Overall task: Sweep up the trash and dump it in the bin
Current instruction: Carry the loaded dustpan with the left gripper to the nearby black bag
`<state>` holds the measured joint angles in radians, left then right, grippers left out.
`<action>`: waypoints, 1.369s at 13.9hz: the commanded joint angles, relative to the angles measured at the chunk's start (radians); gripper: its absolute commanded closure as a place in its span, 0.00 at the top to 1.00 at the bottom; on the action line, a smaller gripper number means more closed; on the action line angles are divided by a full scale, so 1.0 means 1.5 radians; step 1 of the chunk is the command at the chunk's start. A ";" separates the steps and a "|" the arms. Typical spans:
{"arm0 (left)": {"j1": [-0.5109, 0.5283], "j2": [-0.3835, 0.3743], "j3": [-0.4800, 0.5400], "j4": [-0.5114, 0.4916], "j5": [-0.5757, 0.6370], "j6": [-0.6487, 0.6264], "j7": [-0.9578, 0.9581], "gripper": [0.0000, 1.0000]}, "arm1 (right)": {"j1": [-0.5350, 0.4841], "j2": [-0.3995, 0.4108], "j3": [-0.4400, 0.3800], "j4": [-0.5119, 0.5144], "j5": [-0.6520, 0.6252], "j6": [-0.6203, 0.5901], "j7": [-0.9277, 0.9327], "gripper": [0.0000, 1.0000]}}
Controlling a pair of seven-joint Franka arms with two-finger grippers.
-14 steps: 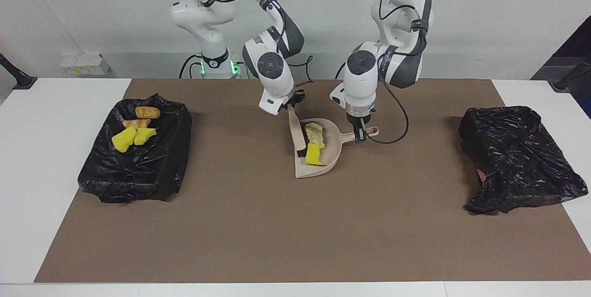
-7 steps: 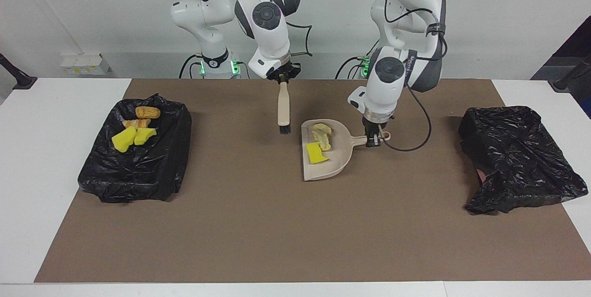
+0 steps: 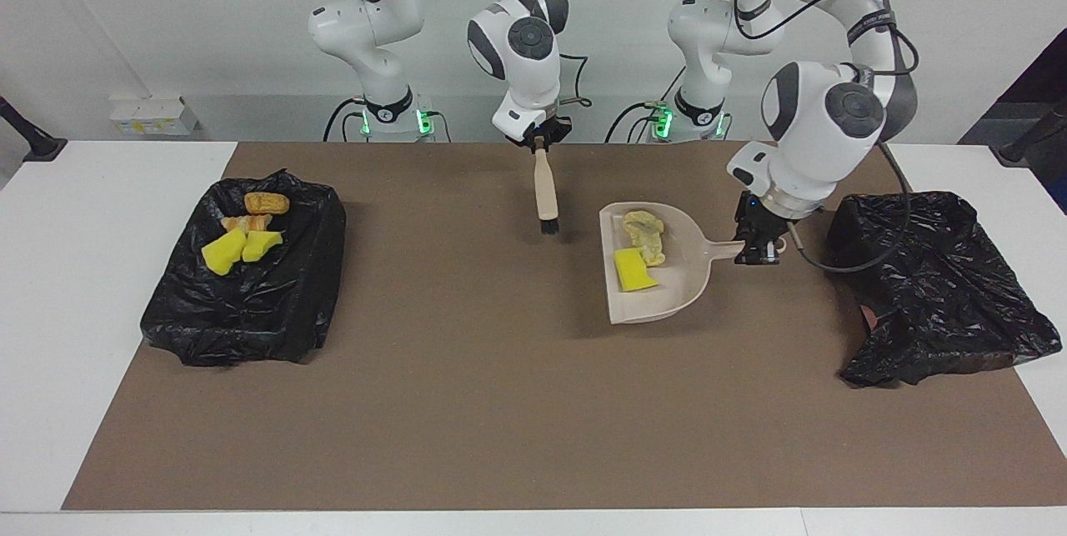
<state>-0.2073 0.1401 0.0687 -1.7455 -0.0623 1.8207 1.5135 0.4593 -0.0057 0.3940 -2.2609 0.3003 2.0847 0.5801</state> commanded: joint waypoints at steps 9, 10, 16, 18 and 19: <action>0.208 0.023 0.002 0.175 -0.007 -0.140 0.173 0.00 | 0.013 0.056 -0.004 -0.015 0.009 0.070 0.014 0.42; 0.225 0.025 0.005 0.182 -0.006 -0.139 0.191 0.00 | 0.012 0.058 -0.005 -0.013 0.007 0.071 0.014 0.44; 0.309 0.053 0.003 0.230 0.063 -0.114 0.214 0.00 | -0.008 0.067 -0.009 0.025 -0.061 0.071 0.014 1.00; 0.338 0.064 0.001 0.250 0.105 -0.089 0.217 0.00 | -0.068 0.064 -0.009 0.050 -0.109 0.073 0.004 1.00; 0.345 0.072 0.001 0.261 0.133 -0.069 0.232 0.00 | -0.100 0.064 -0.009 0.066 -0.140 0.073 0.000 1.00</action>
<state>0.2758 0.2091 0.0835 -1.4199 0.0826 1.6872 1.8306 0.3940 0.0802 0.3753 -2.2069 0.1544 2.1847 0.6005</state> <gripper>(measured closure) 0.687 0.000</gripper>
